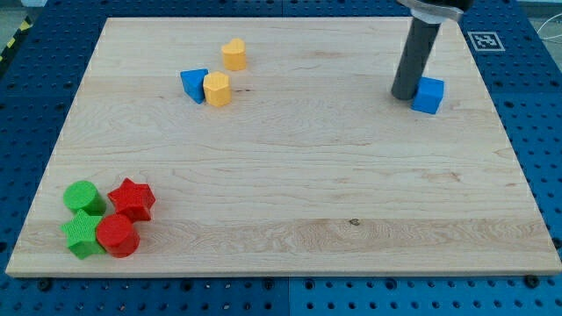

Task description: Slide yellow heart to the center

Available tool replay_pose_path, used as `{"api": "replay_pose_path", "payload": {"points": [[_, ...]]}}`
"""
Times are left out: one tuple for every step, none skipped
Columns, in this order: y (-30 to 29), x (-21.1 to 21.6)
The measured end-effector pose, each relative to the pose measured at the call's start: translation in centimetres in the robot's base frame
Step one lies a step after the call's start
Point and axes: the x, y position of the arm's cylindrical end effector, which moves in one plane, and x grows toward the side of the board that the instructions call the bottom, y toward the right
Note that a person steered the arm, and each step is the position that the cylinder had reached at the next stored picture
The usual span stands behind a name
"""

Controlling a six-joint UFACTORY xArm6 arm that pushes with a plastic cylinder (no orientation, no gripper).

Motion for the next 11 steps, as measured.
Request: {"api": "replay_pose_path", "payload": {"points": [[2.1,0.1],[4.0,0.8],[5.0,1.5],[2.9,-1.1],[1.2,-5.7],[-2.1,-8.0],[-8.1,-8.2],[-15.2,-8.8],[-21.5,-11.9],[-26.8,-14.5],[-28.3,-13.9]]}}
